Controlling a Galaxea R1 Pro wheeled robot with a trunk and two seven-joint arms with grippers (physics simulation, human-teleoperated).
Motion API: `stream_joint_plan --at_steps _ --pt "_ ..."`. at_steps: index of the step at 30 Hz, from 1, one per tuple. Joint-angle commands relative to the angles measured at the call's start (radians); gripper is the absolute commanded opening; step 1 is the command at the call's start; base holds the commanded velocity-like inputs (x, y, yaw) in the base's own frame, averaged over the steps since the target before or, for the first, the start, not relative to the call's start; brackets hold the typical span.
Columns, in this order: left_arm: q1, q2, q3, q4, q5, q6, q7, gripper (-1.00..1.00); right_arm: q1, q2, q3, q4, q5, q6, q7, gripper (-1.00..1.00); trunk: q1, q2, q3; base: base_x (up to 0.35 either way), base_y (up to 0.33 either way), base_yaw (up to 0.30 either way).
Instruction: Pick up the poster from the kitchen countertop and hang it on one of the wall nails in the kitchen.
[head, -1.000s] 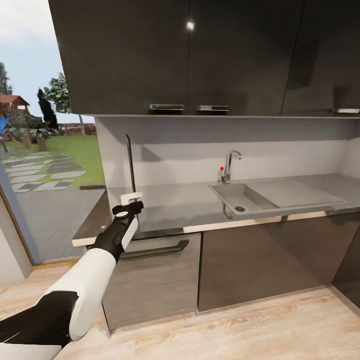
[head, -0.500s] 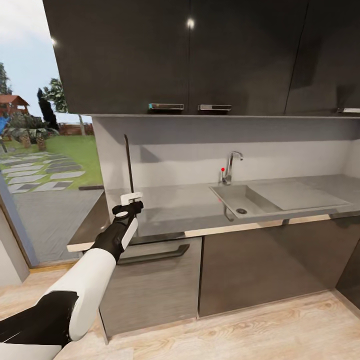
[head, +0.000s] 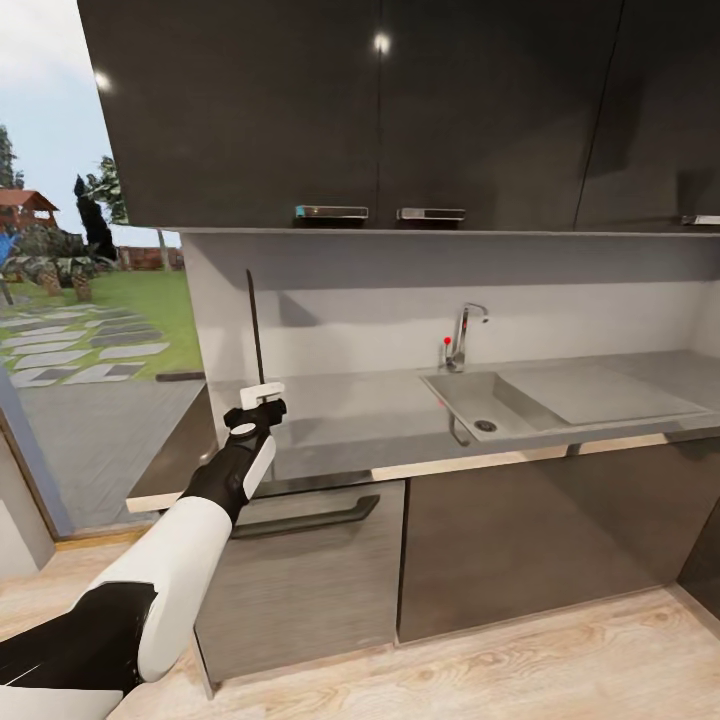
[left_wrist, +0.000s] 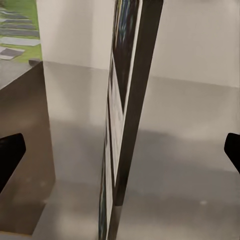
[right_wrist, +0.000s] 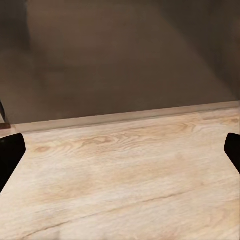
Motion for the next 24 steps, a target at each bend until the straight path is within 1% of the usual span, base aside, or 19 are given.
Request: stream_joint_plan --at_steps 1,4,12,24 --pt "0.0 -0.001 0.001 -0.002 0.007 0.004 0.002 1.0 0.0 0.0 0.0 -0.001 0.0 -0.001 -0.001 1.0 0.0 -0.001 -0.001 0.003 0.0 0.0" --pt "0.0 -0.001 0.001 -0.002 0.007 0.003 0.002 1.0 0.0 0.0 0.0 -0.001 0.0 -0.001 -0.001 1.0 0.0 -0.001 -0.001 0.054 0.0 0.0" --pt "0.0 -0.001 0.001 -0.002 0.007 0.003 0.002 1.0 0.0 0.0 0.0 -0.001 0.0 -0.001 -0.001 1.0 0.0 -0.001 -0.001 0.192 0.0 0.0" --pt "0.0 0.0 0.0 -0.002 0.007 0.003 0.001 1.0 0.0 0.0 0.0 -0.001 0.0 -0.002 -0.001 1.0 0.0 -0.001 -0.001 0.04 0.0 0.0"
